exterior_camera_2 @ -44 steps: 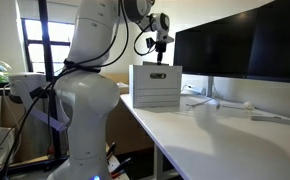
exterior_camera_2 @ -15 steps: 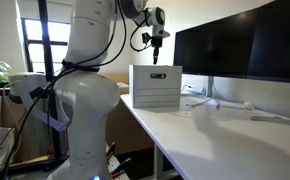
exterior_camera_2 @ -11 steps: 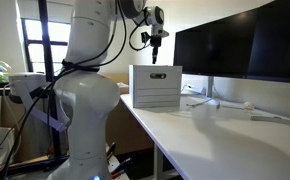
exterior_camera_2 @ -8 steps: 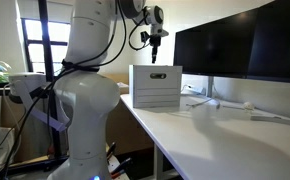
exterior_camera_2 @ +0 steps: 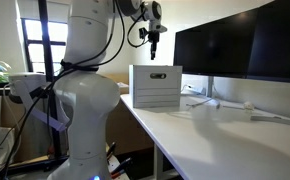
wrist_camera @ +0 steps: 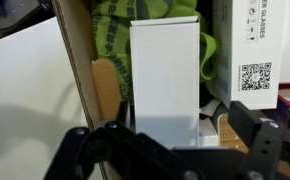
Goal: Put the right box in the left box
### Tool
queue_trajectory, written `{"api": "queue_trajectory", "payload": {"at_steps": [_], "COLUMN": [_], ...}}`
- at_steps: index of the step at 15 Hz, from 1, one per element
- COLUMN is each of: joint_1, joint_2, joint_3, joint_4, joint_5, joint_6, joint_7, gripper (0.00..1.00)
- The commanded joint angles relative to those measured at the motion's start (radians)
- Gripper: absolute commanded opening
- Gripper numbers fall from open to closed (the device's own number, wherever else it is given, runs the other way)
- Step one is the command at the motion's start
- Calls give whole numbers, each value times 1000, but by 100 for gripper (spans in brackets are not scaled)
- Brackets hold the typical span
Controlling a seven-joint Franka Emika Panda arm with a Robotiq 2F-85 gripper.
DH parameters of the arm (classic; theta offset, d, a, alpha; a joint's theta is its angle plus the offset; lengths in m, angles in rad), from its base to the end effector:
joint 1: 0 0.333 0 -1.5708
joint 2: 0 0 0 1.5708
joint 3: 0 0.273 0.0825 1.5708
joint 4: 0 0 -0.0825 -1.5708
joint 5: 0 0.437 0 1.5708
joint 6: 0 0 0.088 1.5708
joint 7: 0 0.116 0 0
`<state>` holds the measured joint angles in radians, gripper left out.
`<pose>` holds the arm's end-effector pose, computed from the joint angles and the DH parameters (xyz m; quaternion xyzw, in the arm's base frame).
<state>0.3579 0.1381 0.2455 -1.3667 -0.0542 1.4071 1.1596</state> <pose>0.5242 0.3410 0.5815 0.9595 -0.2776 -0.0220 0.0426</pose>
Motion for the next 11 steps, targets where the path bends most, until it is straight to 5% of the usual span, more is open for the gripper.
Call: {"api": "queue_trajectory", "payload": {"at_steps": [1, 11], "joint_1": [-2, -1], "joint_2": [4, 13], "joint_3": [4, 3], "joint_4": [8, 8], "joint_5": [-1, -1], "joint_6": [-5, -5], "joint_7": [1, 1], "gripper": [100, 100]}}
